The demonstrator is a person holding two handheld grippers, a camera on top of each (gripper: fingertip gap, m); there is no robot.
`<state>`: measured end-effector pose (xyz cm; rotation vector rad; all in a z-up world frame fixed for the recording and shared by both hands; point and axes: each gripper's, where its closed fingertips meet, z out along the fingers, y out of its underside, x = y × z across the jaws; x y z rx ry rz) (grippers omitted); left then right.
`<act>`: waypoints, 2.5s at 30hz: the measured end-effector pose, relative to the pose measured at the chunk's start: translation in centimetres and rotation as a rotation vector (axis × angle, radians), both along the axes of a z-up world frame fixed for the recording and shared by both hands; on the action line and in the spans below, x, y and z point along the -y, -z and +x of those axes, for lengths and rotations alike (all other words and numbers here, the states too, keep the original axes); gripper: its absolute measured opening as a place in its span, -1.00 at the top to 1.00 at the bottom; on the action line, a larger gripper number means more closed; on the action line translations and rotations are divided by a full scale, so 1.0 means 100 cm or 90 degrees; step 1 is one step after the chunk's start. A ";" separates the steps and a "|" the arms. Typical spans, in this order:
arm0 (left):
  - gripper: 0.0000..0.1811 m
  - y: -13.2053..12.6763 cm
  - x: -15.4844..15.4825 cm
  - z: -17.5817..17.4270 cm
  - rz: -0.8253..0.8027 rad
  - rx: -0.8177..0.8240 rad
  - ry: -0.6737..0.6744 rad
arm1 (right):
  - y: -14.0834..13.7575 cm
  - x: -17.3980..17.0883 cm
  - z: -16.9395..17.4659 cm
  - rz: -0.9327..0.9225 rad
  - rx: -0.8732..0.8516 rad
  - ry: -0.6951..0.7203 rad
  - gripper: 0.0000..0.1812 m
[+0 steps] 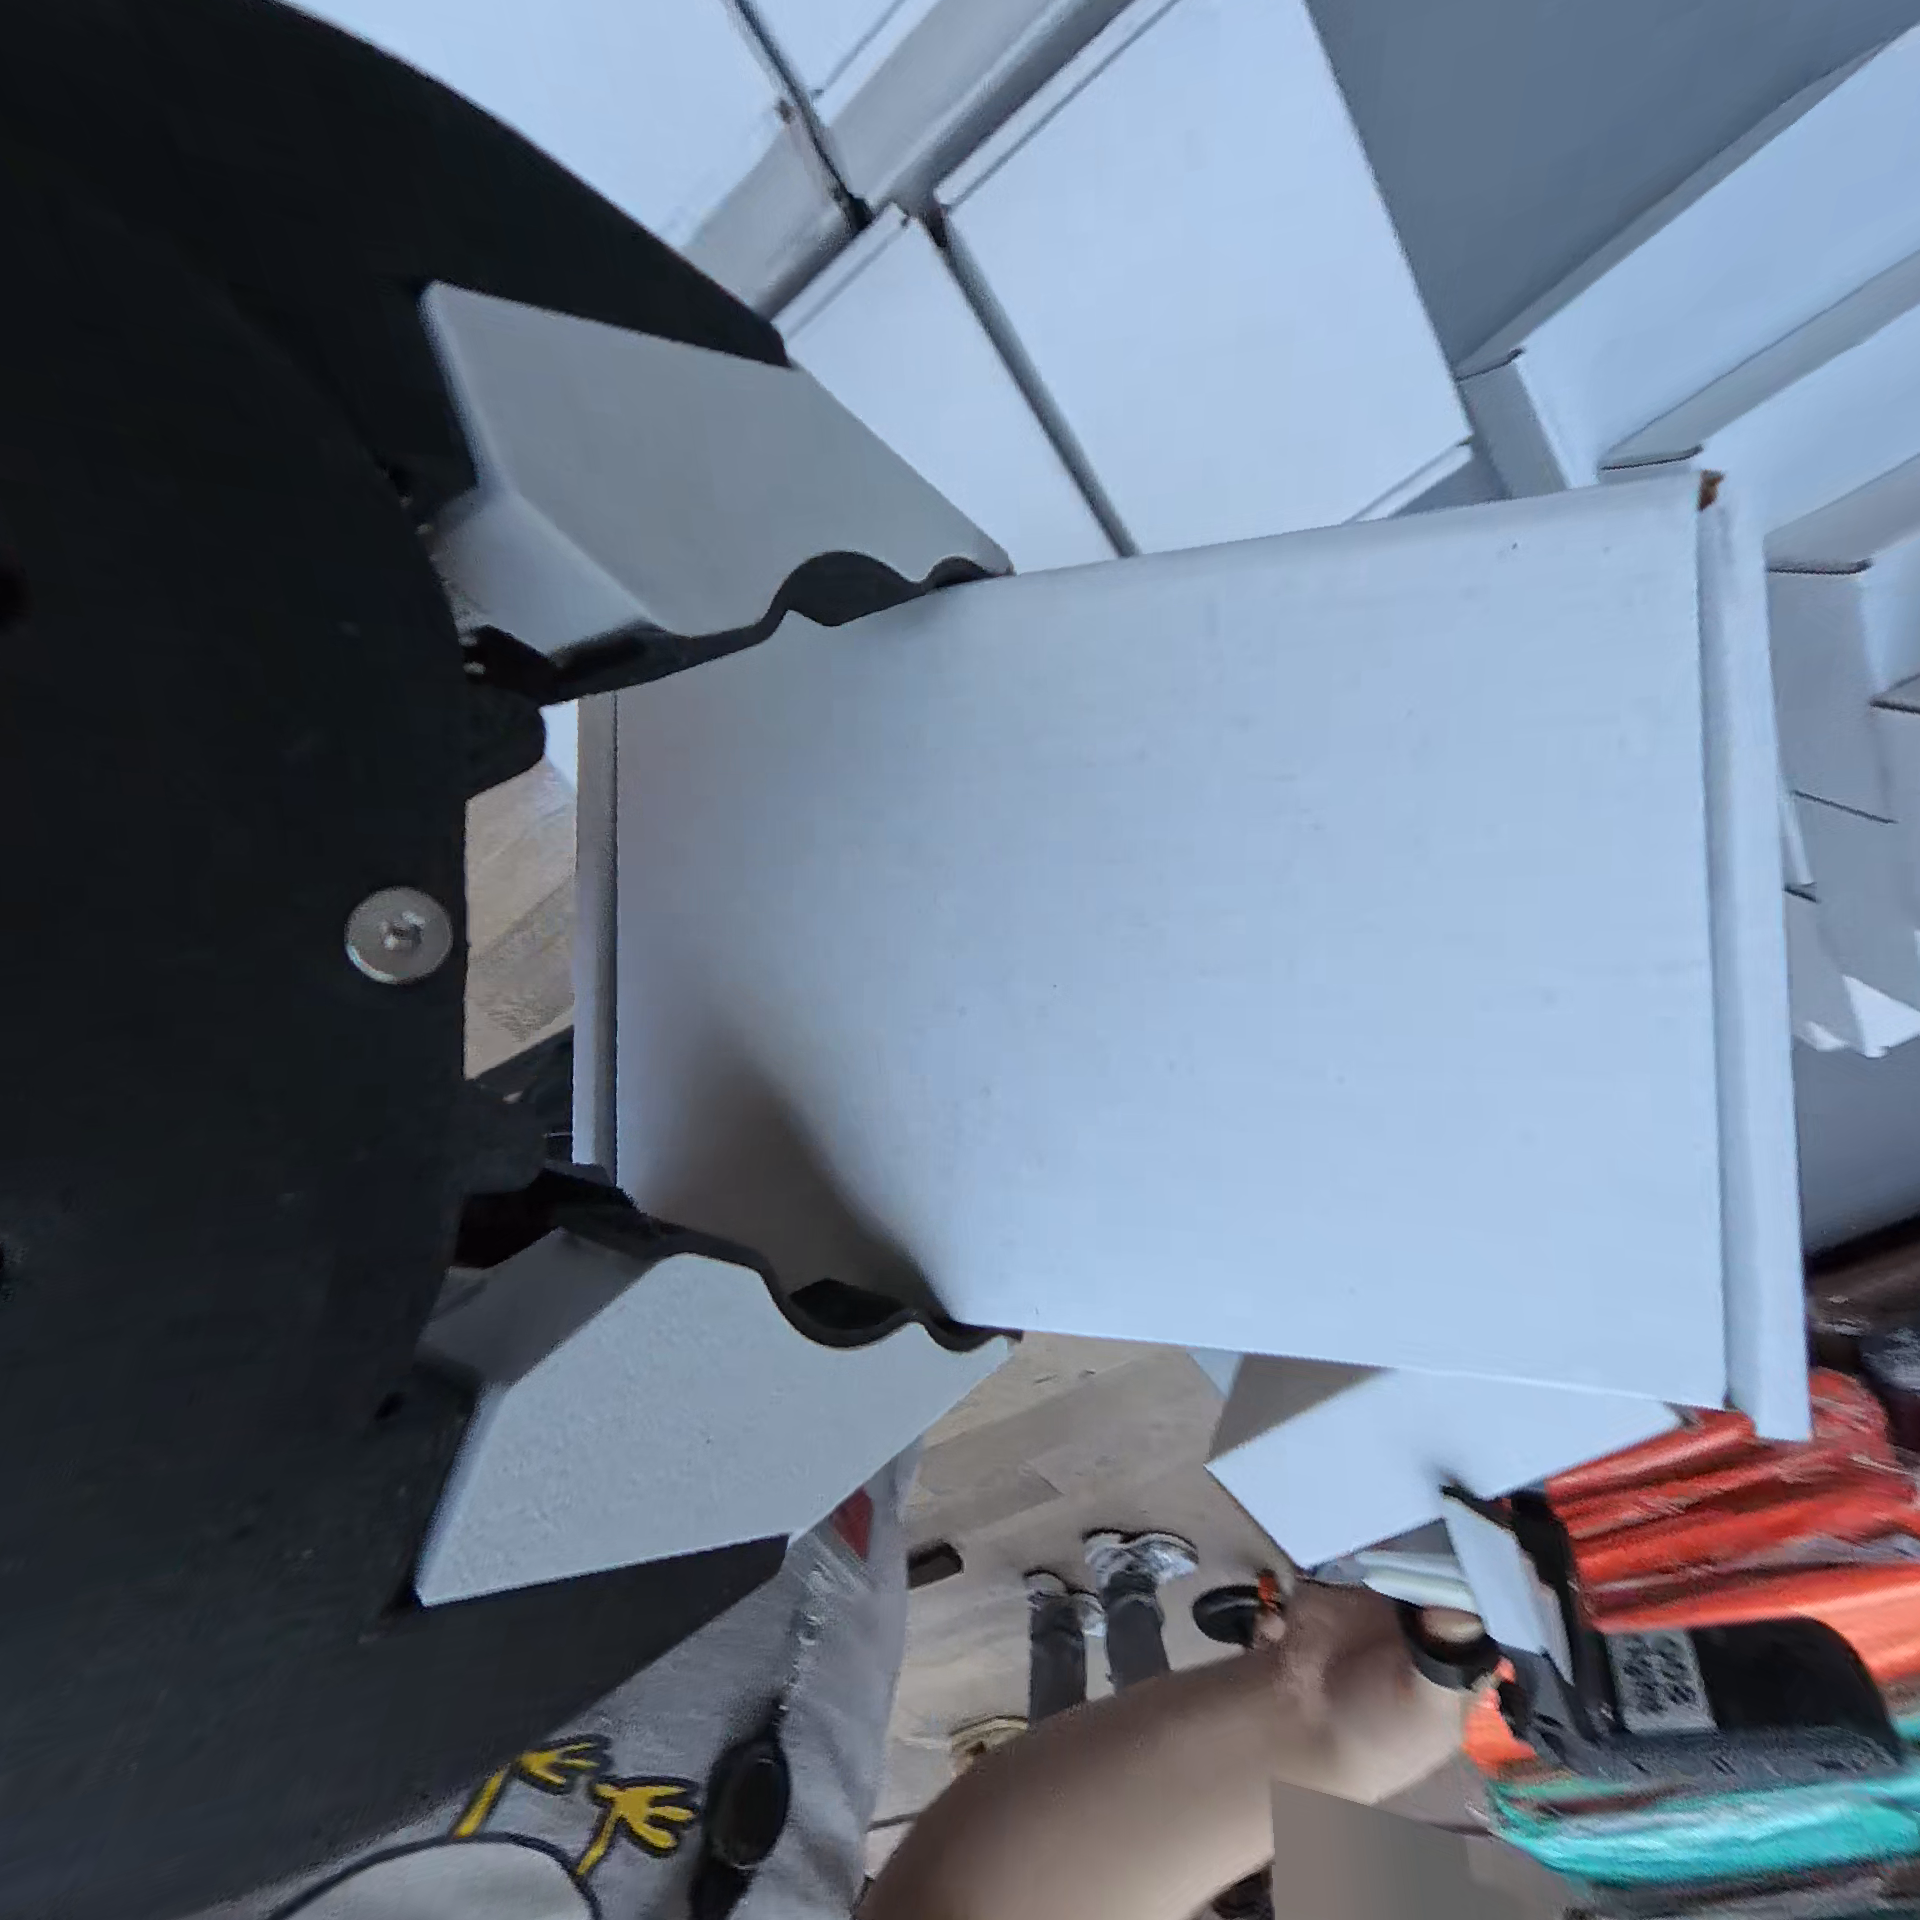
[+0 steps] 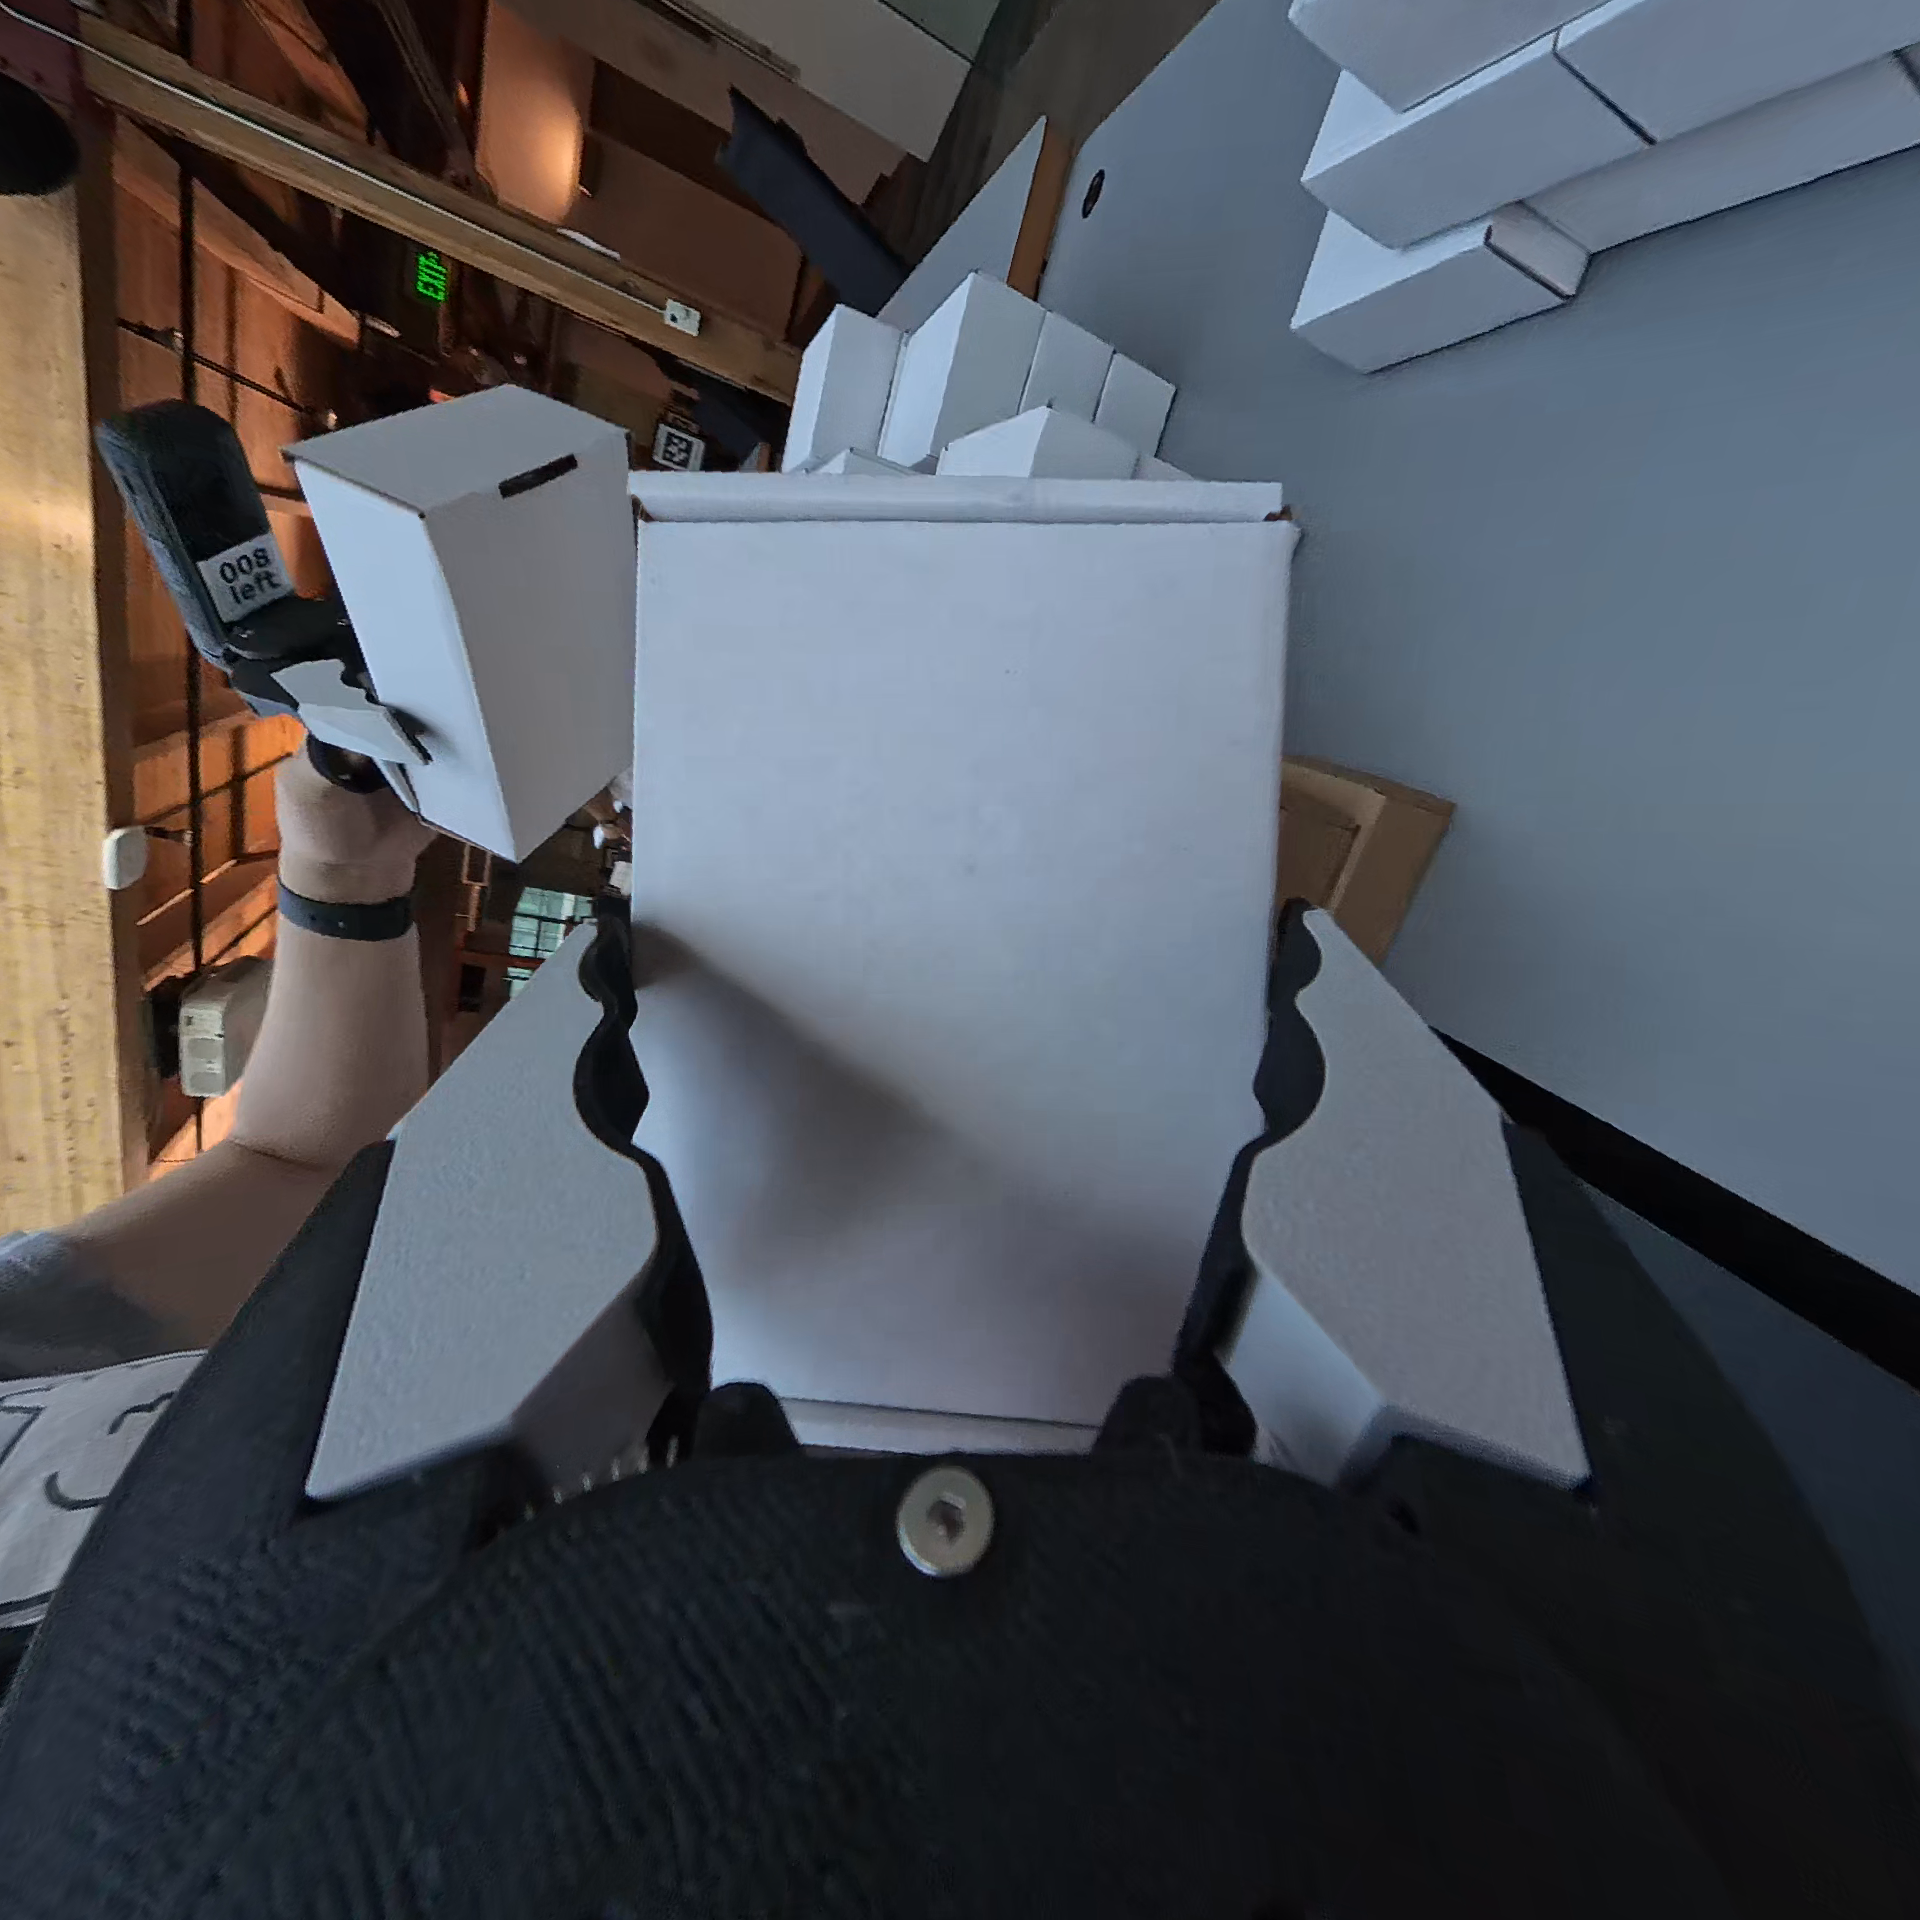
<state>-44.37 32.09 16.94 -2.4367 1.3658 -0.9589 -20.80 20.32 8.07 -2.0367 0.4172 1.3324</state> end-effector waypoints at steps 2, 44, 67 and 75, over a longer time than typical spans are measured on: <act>-0.44 -0.002 -0.009 0.023 -0.002 0.040 -0.020 | -0.005 -0.012 -0.006 0.006 -0.025 0.008 -0.34; -0.44 -0.026 -0.024 0.054 -0.118 0.330 -0.178 | -0.145 -0.201 0.100 0.025 0.306 0.057 -0.34; -0.44 -0.041 -0.136 0.230 -0.128 0.223 -0.212 | -0.114 -0.301 0.162 -0.159 0.620 -0.005 -0.34; -0.44 -0.012 -0.167 0.285 -0.105 0.109 -0.244 | -0.103 -0.294 0.166 -0.205 0.559 0.049 -0.35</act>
